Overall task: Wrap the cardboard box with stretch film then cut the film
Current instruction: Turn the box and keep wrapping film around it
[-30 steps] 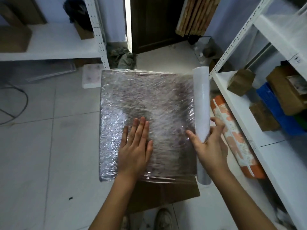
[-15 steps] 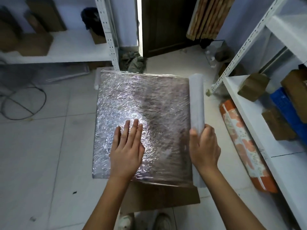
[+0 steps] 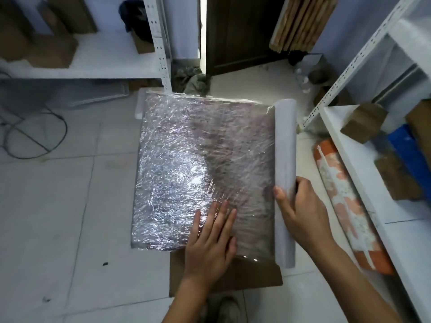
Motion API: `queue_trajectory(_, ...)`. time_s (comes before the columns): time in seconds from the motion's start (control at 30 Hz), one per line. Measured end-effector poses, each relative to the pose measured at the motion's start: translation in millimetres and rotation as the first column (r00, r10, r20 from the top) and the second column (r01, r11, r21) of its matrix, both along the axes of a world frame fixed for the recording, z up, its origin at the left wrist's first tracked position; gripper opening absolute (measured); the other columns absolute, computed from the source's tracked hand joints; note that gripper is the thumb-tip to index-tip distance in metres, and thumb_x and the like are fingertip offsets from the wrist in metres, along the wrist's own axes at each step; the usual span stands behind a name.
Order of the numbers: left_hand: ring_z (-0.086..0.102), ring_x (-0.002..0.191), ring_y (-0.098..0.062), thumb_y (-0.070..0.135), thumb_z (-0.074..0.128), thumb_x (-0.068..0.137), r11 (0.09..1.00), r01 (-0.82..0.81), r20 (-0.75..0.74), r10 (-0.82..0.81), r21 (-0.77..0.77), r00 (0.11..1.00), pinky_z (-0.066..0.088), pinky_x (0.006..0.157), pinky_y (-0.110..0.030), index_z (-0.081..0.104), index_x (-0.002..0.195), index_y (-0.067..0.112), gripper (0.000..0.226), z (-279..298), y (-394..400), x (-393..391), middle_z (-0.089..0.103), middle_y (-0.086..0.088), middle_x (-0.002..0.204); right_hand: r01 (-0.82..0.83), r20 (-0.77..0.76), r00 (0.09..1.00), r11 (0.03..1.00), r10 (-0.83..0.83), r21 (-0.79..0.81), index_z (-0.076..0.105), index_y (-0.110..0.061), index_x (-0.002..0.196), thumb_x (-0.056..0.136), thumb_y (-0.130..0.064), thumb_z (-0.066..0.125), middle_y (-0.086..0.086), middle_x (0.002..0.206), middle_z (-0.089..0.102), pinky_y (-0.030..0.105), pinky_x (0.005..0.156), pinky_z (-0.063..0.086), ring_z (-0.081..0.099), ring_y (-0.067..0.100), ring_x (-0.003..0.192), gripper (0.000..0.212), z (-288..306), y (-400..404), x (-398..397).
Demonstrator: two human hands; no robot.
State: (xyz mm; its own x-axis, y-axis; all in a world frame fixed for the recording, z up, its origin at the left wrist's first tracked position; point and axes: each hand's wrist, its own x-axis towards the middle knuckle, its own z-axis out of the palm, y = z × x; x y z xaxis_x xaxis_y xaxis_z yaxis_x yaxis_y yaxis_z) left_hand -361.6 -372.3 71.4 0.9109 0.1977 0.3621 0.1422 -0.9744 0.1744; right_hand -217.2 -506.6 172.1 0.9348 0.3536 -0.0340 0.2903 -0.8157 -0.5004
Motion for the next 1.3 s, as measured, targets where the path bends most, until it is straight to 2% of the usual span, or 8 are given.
queue_trajectory(0.2, 0.026, 0.142, -0.022, 0.035, 0.037, 0.097, 1.000, -0.006, 0.013, 0.006, -0.003, 1.000, 0.022, 0.114, -0.048, 0.034, 0.145, 0.018, 0.051, 4, 2, 9, 0.031, -0.005, 0.152, 0.085, -0.017, 0.996, 0.974, -0.083, 0.212, 0.025, -0.026, 0.104, 0.081, -0.045, 0.059, -0.003, 0.093, 0.052, 0.037, 0.062, 0.058, 0.063, 0.020, 0.075, 0.045, 19, -2, -17)
queue_trajectory(0.33, 0.025, 0.142, -0.021, 0.034, 0.039, 0.096, 1.000, 0.003, 0.024, -0.003, -0.009, 1.000, 0.023, 0.113, -0.047, 0.031, 0.146, 0.018, 0.053, 6, 4, 11, 0.032, -0.005, 0.151, 0.236, -0.217, 0.962, 0.907, -0.166, 0.348, 0.028, -0.027, 0.109, 0.076, -0.040, 0.070, -0.017, 0.091, 0.045, 0.019, 0.061, 0.046, 0.054, 0.004, 0.078, 0.055, 18, -3, -5)
queue_trajectory(0.43, 0.025, 0.142, -0.021, 0.035, 0.037, 0.096, 1.000, -0.003, 0.022, 0.003, -0.005, 1.000, 0.021, 0.115, -0.046, 0.033, 0.145, 0.017, 0.052, 1, 3, 6, 0.031, -0.004, 0.152, 0.297, -0.294, 0.933, 0.904, -0.206, 0.307, 0.049, -0.017, 0.102, 0.057, -0.064, 0.066, -0.005, 0.087, 0.057, 0.030, 0.062, 0.052, 0.060, 0.015, 0.081, 0.066, 8, -4, 7)
queue_trajectory(0.53, 0.023, 0.143, -0.021, 0.035, 0.036, 0.097, 1.000, 0.002, 0.017, -0.002, 0.012, 1.000, 0.017, 0.116, -0.045, 0.031, 0.146, 0.017, 0.052, -1, 0, 4, 0.025, -0.003, 0.155, 0.327, -0.332, 0.913, 0.911, -0.235, 0.252, 0.052, -0.016, 0.100, 0.051, -0.072, 0.061, 0.003, 0.086, 0.060, 0.040, 0.068, 0.057, 0.063, 0.023, 0.079, 0.075, 0, -11, 14)
queue_trajectory(0.73, 0.023, 0.143, -0.021, 0.035, 0.043, 0.094, 1.000, -0.008, 0.007, 0.008, 0.020, 1.000, 0.016, 0.116, -0.046, 0.032, 0.146, 0.017, 0.056, -4, -2, 1, 0.022, -0.002, 0.156, 0.389, -0.302, 0.899, 0.894, -0.316, 0.222, 0.051, -0.019, 0.094, 0.062, -0.078, 0.063, 0.004, 0.082, 0.060, 0.040, 0.064, 0.056, 0.065, 0.024, 0.073, 0.069, -31, -18, 21)
queue_trajectory(0.9, 0.023, 0.142, -0.021, 0.034, 0.044, 0.091, 0.999, -0.016, -0.017, 0.016, -0.032, 1.000, 0.015, 0.116, -0.047, 0.039, 0.142, 0.016, 0.055, 5, -7, -12, 0.024, -0.002, 0.155, 0.476, -0.397, 0.859, 0.792, -0.324, 0.383, 0.053, -0.009, 0.093, 0.098, -0.044, 0.033, 0.002, 0.081, 0.054, 0.032, 0.068, 0.038, 0.054, 0.023, 0.083, 0.041, -46, -10, 12)
queue_trajectory(1.07, 0.031, 0.138, -0.024, 0.028, 0.050, 0.083, 0.996, 0.085, 0.031, -0.086, 0.042, 0.996, 0.017, 0.115, -0.047, 0.051, 0.133, 0.006, 0.055, 31, -39, 5, 0.043, -0.010, 0.145, 0.480, -0.383, 0.862, 0.777, -0.332, 0.407, 0.052, -0.010, 0.086, 0.100, -0.038, 0.029, 0.000, 0.078, 0.052, 0.029, 0.064, 0.035, 0.050, 0.012, 0.075, 0.039, -47, -6, 11)
queue_trajectory(1.3, 0.020, 0.143, -0.025, 0.035, 0.044, 0.090, 0.961, 0.246, -0.129, -0.231, 0.126, 0.965, 0.015, 0.116, -0.046, 0.033, 0.144, 0.005, 0.063, 1, -50, 42, 0.027, -0.011, 0.153, 0.447, -0.382, 0.877, 0.789, -0.292, 0.422, 0.053, -0.009, 0.085, 0.097, -0.044, 0.032, 0.000, 0.077, 0.056, 0.030, 0.065, 0.039, 0.053, 0.011, 0.074, 0.043, -51, -13, 22)
